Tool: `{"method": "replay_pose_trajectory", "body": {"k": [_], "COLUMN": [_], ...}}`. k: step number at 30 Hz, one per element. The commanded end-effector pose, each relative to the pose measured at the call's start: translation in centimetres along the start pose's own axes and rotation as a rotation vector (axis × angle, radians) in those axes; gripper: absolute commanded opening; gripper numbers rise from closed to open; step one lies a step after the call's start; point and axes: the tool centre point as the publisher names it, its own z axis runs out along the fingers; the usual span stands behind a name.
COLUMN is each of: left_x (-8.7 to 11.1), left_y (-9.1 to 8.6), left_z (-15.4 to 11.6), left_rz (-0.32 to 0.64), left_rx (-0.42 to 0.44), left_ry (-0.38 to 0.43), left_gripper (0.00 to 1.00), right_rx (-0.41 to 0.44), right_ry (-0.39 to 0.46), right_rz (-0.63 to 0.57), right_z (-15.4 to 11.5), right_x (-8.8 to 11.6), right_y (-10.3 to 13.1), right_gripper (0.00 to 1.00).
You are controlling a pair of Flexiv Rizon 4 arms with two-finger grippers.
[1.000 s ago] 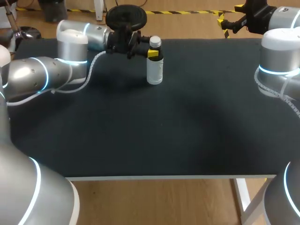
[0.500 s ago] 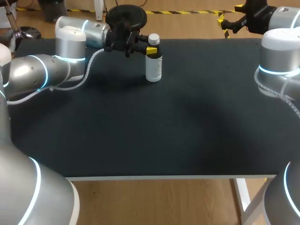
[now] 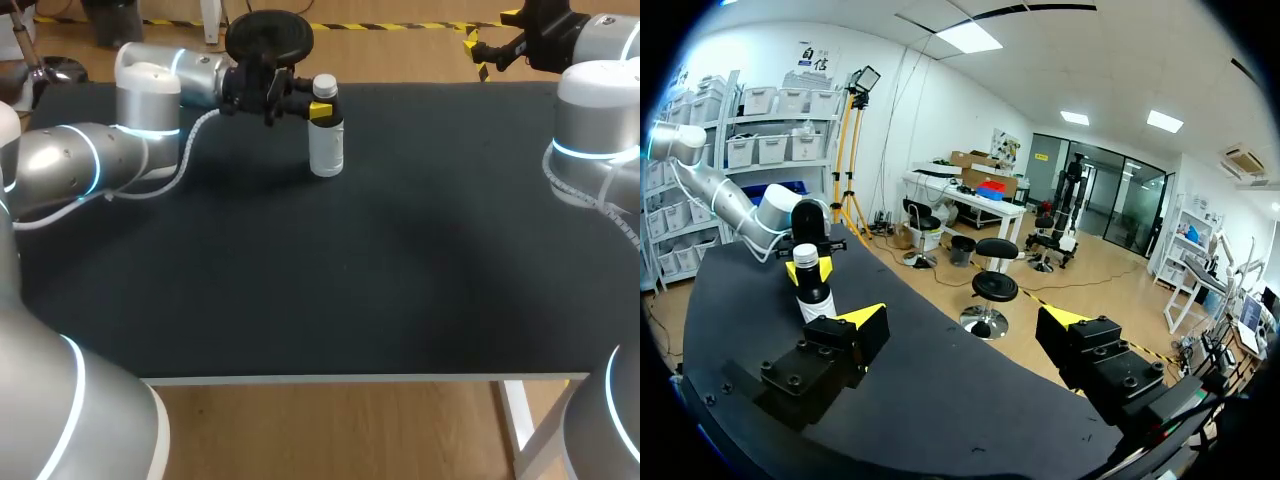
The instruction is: Unscrew the bottle cap
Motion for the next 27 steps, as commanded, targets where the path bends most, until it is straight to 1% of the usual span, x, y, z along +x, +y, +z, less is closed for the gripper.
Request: {"method": "replay_pose_trajectory", "body": {"k": [1,27], "left_x": [-0.41,-0.44], "left_y": [0.26,0.19], "left_z": [-0.07,-0.07], "left_rz": [-0.002,-0.006], "left_rx": [0.005,-0.006], "left_ry": [0.009,0.004], "left_gripper": [0.00,0.00], "right_rx": [0.001,0.001], "right_ry": [0.000,0.000], "right_rz": [0.000,0.000], "right_z": [-0.06,-0.06], "right_x": [0.02,0.02], "right_y": [0.01,0.01], "right_gripper": [1.00,1.00]}}
